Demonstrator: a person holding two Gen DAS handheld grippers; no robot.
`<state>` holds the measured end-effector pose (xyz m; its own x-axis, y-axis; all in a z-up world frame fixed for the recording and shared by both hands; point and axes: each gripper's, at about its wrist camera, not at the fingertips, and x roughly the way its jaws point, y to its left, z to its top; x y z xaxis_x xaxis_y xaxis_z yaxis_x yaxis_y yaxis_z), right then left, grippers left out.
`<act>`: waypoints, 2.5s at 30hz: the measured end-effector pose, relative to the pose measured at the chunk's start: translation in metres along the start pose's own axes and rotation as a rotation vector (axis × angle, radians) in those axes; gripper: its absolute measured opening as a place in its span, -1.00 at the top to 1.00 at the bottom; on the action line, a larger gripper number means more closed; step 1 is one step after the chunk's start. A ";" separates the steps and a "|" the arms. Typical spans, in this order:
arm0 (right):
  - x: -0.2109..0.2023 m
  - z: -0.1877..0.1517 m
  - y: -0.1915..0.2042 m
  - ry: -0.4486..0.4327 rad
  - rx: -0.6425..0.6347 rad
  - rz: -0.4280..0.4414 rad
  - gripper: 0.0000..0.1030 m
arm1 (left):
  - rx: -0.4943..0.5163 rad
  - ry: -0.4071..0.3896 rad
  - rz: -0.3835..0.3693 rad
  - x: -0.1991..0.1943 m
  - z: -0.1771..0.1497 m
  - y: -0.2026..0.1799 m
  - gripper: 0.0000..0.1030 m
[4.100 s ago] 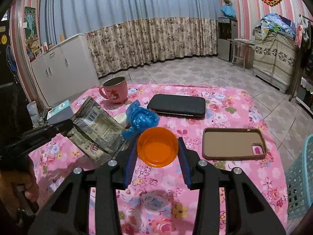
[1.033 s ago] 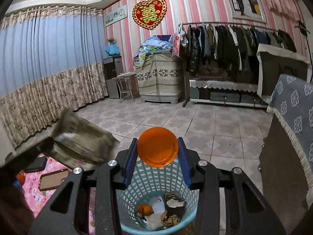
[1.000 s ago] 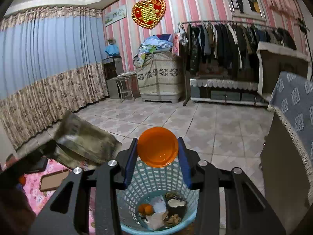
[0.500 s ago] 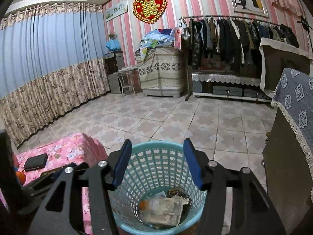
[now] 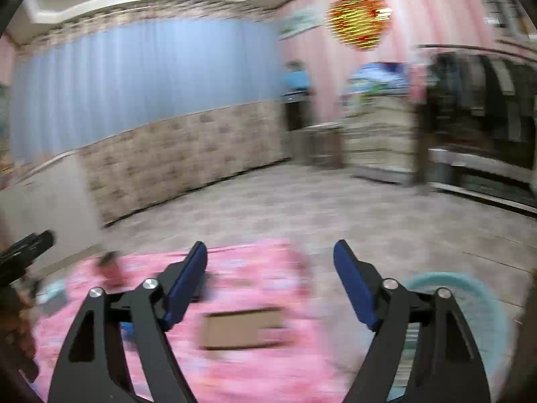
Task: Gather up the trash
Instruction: 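Grasp the blue plastic bag with the right tool while the left tool approaches the white lid, then grasp the white round lid with the left tool while the right tool holds the bag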
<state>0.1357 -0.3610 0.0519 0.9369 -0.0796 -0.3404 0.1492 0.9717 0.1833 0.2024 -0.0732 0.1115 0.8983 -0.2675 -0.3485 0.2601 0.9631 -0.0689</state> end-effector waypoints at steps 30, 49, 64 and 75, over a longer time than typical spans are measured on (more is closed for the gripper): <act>0.118 -0.074 0.106 0.208 -0.107 0.158 0.60 | 0.014 0.350 0.032 0.109 -0.108 0.055 -0.89; 0.123 -0.071 0.085 0.230 -0.045 0.160 0.59 | 0.082 0.554 -0.025 0.168 -0.134 0.032 -0.19; 0.099 -0.061 0.079 0.159 -0.034 0.147 0.59 | 0.001 0.353 0.021 0.107 -0.084 0.053 -0.18; 0.096 -0.067 0.080 0.172 -0.042 0.135 0.59 | -0.036 0.286 0.028 0.085 -0.077 0.057 -0.18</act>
<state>0.2166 -0.2763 -0.0285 0.8793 0.0874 -0.4682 0.0094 0.9796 0.2007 0.2661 -0.0391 0.0066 0.7671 -0.2271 -0.6000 0.2198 0.9717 -0.0868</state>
